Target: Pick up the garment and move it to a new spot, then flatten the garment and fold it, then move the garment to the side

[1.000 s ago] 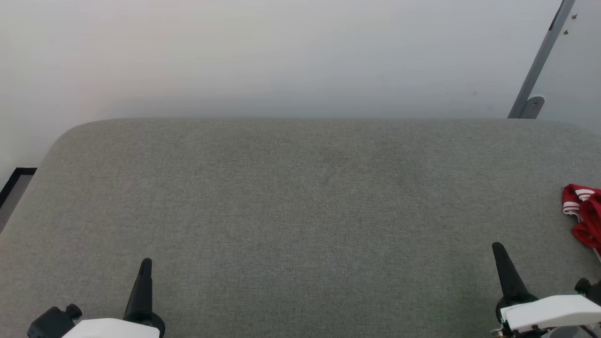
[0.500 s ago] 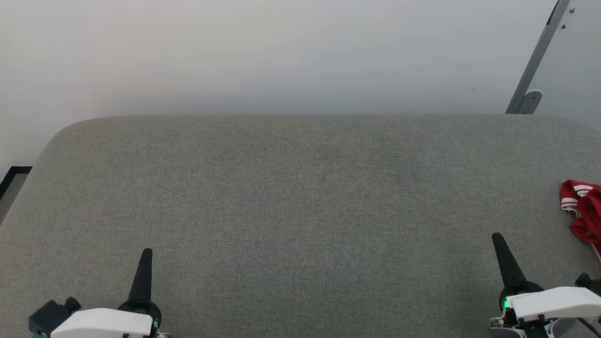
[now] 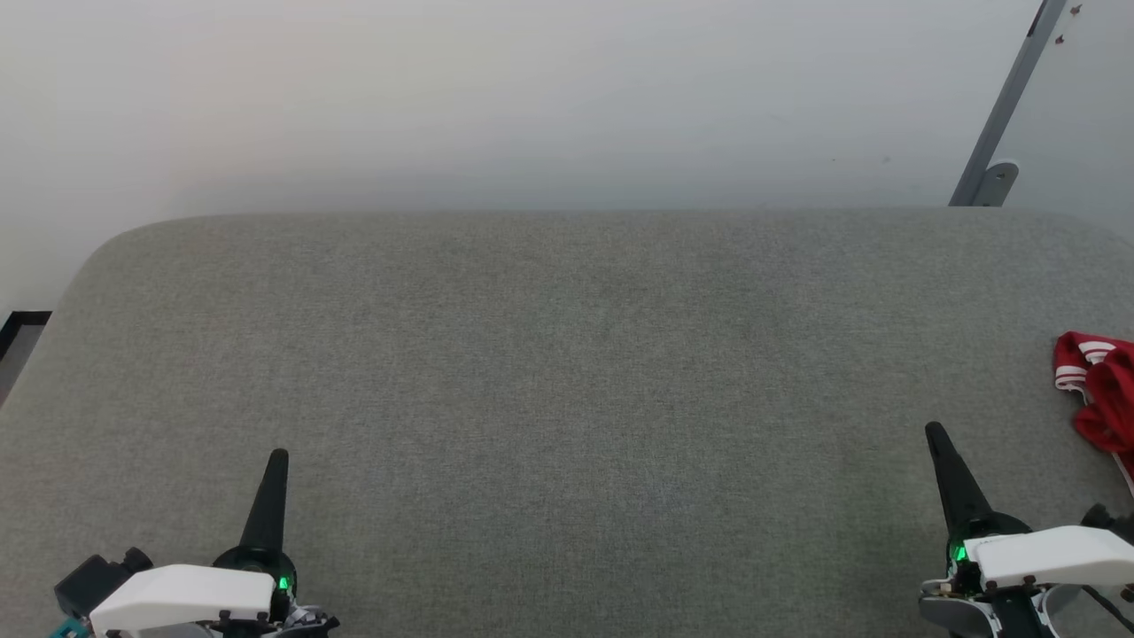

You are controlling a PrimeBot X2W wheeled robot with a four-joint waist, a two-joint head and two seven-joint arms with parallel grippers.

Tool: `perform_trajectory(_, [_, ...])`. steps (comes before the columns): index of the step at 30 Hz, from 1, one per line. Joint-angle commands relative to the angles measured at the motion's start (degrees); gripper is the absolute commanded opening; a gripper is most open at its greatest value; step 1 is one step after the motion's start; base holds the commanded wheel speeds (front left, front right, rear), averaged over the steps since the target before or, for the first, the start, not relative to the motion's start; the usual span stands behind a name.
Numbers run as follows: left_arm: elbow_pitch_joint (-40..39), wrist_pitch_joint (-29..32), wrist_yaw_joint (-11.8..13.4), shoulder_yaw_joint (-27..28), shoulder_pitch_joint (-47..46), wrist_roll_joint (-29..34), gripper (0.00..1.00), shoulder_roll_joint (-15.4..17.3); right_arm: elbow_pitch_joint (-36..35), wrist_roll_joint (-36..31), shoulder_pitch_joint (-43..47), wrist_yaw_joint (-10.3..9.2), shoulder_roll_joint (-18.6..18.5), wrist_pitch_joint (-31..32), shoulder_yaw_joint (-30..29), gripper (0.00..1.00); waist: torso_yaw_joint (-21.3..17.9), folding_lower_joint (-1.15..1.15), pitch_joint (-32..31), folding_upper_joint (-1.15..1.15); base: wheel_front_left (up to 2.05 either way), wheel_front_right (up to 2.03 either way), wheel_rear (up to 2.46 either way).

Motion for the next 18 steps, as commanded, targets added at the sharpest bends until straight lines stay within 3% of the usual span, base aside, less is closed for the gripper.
perform_trajectory(1, [-0.1, 0.6, 0.0, 0.4, -1.4, -1.7, 0.0, 0.2, 0.0, 1.3, -1.2, -0.01, 0.1, 0.4, -0.2, 0.0, -0.1, 0.0, 0.1, 0.0, 0.0, 0.0, 0.0])
perform_trajectory(18, [0.8, 2.7, 0.0, 1.1, -3.4, -8.8, 0.0, -0.3, 0.8, 7.9, -2.8, -0.01, 0.7, 1.6, -0.6, 0.0, -0.7, 0.0, 0.8, 0.0, 0.0, 0.0, 0.0])
